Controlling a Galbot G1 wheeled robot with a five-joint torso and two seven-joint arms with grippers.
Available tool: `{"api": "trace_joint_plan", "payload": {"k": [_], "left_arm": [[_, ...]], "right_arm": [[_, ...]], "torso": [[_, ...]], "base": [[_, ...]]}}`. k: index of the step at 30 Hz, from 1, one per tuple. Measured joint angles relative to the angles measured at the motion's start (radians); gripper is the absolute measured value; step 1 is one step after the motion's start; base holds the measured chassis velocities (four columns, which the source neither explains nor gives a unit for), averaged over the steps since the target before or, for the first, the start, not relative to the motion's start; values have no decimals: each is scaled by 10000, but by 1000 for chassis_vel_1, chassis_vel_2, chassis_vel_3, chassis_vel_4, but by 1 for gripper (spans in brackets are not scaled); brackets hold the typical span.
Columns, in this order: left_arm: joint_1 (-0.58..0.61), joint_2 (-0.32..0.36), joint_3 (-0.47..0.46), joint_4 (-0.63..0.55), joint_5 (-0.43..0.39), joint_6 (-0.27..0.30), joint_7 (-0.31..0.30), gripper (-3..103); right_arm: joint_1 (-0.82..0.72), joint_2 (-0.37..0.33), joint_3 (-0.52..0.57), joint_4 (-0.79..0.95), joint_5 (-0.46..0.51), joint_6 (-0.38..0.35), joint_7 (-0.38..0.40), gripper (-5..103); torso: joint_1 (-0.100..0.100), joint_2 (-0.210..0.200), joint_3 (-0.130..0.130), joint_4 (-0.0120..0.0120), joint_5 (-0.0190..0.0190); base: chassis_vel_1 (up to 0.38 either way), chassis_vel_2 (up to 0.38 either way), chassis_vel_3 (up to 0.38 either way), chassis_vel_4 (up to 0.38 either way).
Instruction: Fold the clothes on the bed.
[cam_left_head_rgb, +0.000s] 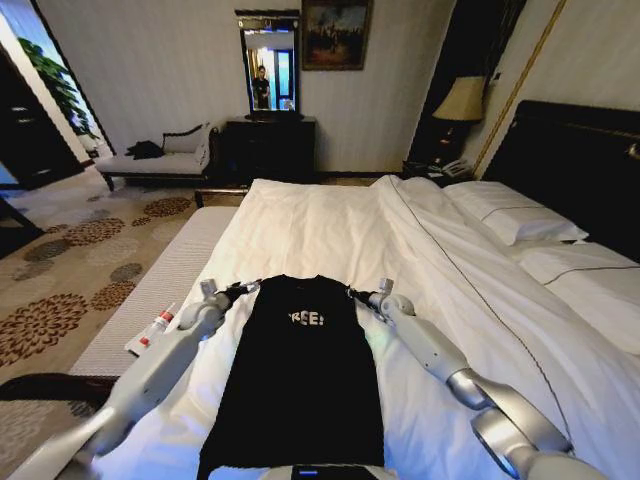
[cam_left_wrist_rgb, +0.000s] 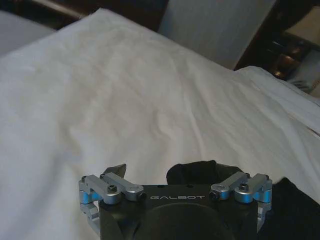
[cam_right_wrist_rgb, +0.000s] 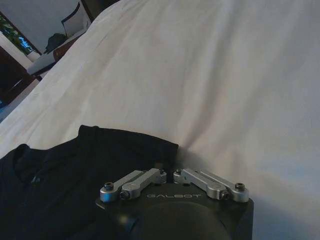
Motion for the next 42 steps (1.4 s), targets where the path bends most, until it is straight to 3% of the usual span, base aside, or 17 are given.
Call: {"api": "trace_joint_plan", "payload": {"k": [5, 12, 17, 19, 21, 25, 29, 30, 33, 36, 42], "left_arm": [[-659, -630, 246, 1073, -58, 99, 50, 100], [-970, -1050, 391, 1638, -55, 118, 174, 103], [-877, -1060, 516, 1696, 69, 139, 286, 96], [-817, -1074, 520, 1745, 169, 108, 353, 89], [-804, -1102, 506, 1778, 207, 49, 433, 89], [-789, -1176, 461, 1880, 342, -160, 705, 67], [-789, -1185, 456, 1927, 411, -222, 786, 61], [-789, -1183, 455, 1943, 437, -247, 810, 50], [-789, -1171, 454, 1956, 447, -252, 814, 44], [-789, -1202, 465, 1992, 439, -252, 809, 28], [-767, -1225, 518, 1981, 451, -252, 788, 12]], "right_arm": [[6, 28, 33, -16, -48, 22, -3, 1], [-53, -16, 136, -33, -138, 76, 0, 1], [-62, -70, 172, -73, -215, 183, 0, 1], [-61, -106, 175, -77, -216, 188, 0, 1], [-59, -108, 173, -77, -217, 188, -1, 1], [-95, -85, 157, -47, -260, 190, 9, 1], [-126, -71, 157, -41, -282, 190, 11, 1], [-135, -70, 154, -36, -294, 190, 11, 1], [-137, -75, 145, -32, -296, 190, 11, 1], [-136, -58, 142, -43, -304, 191, 11, 1], [-156, -41, 127, -23, -315, 191, 11, 1]], "torso": [[0, 0, 0, 1, 1], [0, 0, -1, 0, 0], [0, 0, -1, 2, -1], [-1, 0, -1, 3, -2], [0, 0, -1, 2, -1], [-1, 0, -2, 0, -2], [-2, 0, -1, 0, -2], [-2, 0, -2, 1, -2], [-1, 0, -1, 0, -2], [-2, 1, -2, 0, -2], [-1, 1, -1, 0, -2]], "base": [[0, 0, 0, 0], [0, 0, 0, 0], [0, 0, 0, 0], [0, 0, 0, 0], [0, 0, 0, 0], [0, 0, 0, 0], [0, 0, 0, 0], [0, 0, 0, 0], [0, 0, 0, 0], [0, 0, 0, 0], [0, 0, 0, 0]]}}
